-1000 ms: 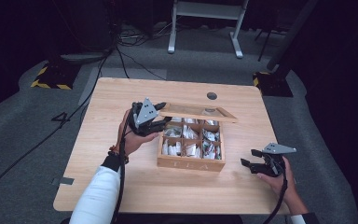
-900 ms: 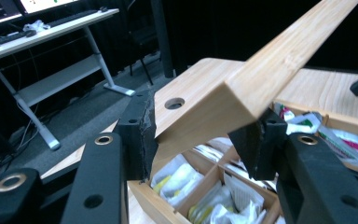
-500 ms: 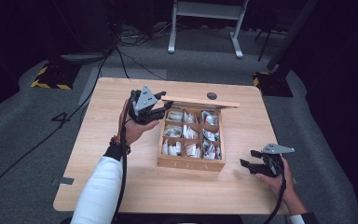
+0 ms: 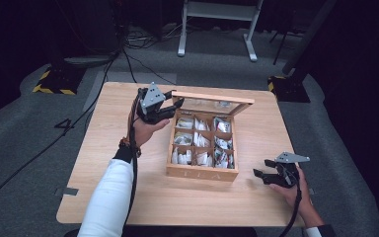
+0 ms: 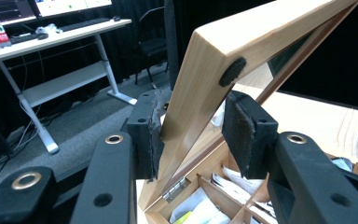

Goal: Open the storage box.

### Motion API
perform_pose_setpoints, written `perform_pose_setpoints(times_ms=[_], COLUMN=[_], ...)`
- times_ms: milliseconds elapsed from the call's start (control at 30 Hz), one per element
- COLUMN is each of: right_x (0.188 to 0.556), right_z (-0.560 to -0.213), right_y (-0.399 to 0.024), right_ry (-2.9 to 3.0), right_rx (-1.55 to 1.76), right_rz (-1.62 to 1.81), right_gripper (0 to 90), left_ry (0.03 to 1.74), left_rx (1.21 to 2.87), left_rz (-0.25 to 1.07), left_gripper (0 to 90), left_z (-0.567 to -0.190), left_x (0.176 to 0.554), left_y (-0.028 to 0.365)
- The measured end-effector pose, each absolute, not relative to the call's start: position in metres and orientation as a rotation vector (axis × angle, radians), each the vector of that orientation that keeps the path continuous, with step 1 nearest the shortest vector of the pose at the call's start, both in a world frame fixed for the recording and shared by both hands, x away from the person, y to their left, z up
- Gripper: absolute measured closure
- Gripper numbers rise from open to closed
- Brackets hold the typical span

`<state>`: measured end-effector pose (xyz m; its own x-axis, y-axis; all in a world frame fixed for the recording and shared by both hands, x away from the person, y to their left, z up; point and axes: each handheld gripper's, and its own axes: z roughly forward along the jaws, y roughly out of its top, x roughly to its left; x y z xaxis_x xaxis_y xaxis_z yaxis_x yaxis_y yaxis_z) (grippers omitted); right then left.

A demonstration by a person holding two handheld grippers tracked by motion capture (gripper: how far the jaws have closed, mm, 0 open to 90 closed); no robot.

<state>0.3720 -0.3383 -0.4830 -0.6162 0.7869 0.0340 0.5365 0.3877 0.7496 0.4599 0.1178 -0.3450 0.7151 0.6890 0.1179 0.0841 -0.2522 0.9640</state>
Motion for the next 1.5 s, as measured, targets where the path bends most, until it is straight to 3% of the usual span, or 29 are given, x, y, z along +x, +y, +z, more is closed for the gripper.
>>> perform_pose_setpoints(times_ms=[1500], right_x=[0.374], right_z=[-0.495], right_y=[-0.329], right_ry=[2.382], right_rx=[1.132], right_rz=[1.028], right_gripper=[32.1], left_ry=[0.744], left_rx=[1.719], left_rz=[0.678], left_gripper=[59.7], left_z=[-0.350], left_x=[0.499], left_y=[0.107])
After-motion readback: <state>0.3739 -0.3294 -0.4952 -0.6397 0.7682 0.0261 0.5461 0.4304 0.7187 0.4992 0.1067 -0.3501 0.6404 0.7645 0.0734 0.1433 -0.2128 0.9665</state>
